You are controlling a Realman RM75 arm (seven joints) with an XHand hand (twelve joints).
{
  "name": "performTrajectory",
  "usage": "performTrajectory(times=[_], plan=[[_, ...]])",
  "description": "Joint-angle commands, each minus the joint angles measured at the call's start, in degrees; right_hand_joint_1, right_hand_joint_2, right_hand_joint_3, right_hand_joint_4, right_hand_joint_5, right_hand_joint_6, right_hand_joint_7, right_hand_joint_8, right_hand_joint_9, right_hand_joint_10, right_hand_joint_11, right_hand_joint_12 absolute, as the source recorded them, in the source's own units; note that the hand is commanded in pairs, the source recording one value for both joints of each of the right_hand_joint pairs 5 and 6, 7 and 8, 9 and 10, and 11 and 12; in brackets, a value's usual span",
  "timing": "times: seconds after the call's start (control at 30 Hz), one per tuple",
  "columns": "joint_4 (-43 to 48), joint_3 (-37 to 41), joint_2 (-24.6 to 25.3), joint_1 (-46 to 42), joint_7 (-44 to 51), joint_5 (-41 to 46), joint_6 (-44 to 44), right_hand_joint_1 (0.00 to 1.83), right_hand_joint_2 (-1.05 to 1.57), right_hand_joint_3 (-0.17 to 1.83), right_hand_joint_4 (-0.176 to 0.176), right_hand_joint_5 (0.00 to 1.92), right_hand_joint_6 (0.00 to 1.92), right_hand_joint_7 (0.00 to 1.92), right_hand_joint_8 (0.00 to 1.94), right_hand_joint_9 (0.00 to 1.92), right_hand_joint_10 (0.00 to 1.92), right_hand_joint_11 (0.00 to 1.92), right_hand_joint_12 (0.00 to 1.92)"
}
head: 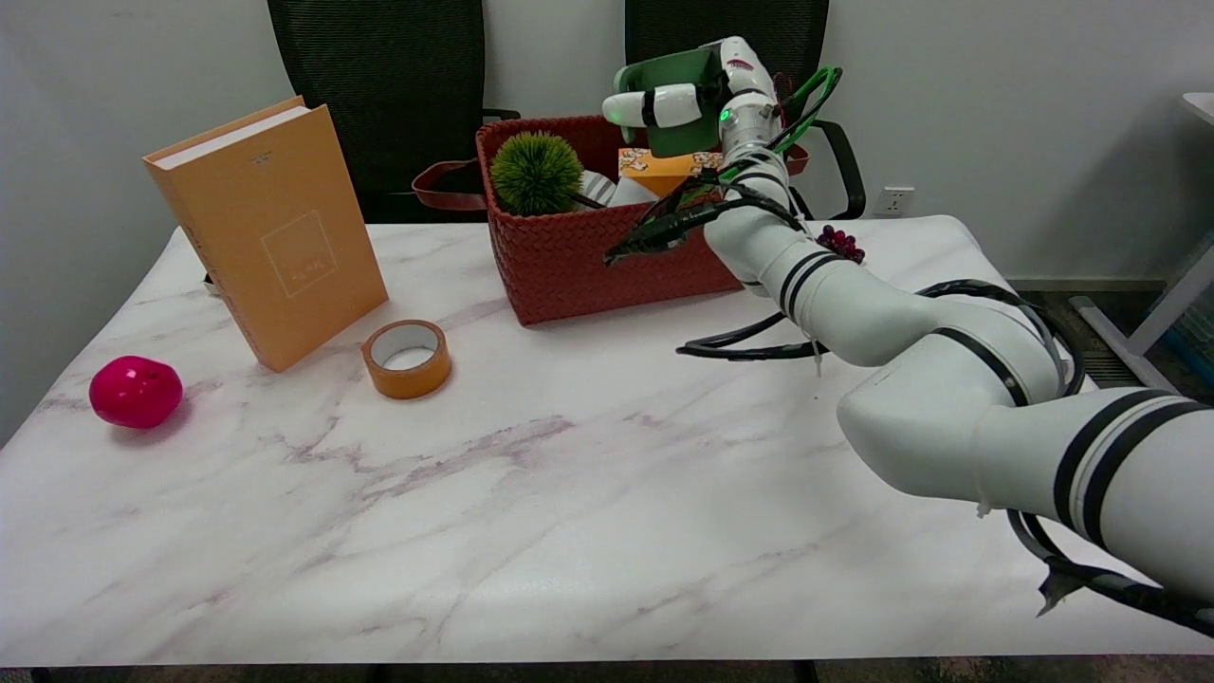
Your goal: Place the green mug into the brown storage basket.
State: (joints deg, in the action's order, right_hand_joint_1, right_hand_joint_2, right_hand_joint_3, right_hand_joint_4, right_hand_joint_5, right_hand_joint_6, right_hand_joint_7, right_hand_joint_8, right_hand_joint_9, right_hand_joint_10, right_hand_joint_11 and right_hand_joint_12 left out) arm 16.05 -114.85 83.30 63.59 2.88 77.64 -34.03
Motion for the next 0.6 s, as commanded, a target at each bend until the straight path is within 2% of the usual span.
performTrajectory(times=[0.03, 0.1, 0.23, 0.6], plan=[[-0.82, 0.21, -0.17, 0.02, -0.04, 0.92, 1.93, 1.24, 0.2, 0.8, 0.0, 0.19, 0.19, 0.67, 0.67, 0.43, 0.43, 0.85, 0.85], [-0.75, 0.21, -0.31, -0.07, -0.04, 0.92, 1.93, 1.23, 0.18, 0.8, 0.0, 0.06, 0.06, 0.53, 0.53, 0.24, 0.24, 0.55, 0.55], [-0.51, 0.15, -0.41, -0.36, -0.04, 0.92, 1.93, 1.23, 0.17, 0.79, 0.0, 0.0, 0.0, 0.34, 0.34, 0.04, 0.04, 0.36, 0.36], [0.89, -0.27, -0.49, -0.85, -0.04, 0.92, 1.93, 1.21, 0.13, 0.75, 0.0, 0.0, 0.0, 0.14, 0.14, 0.0, 0.0, 0.04, 0.04]])
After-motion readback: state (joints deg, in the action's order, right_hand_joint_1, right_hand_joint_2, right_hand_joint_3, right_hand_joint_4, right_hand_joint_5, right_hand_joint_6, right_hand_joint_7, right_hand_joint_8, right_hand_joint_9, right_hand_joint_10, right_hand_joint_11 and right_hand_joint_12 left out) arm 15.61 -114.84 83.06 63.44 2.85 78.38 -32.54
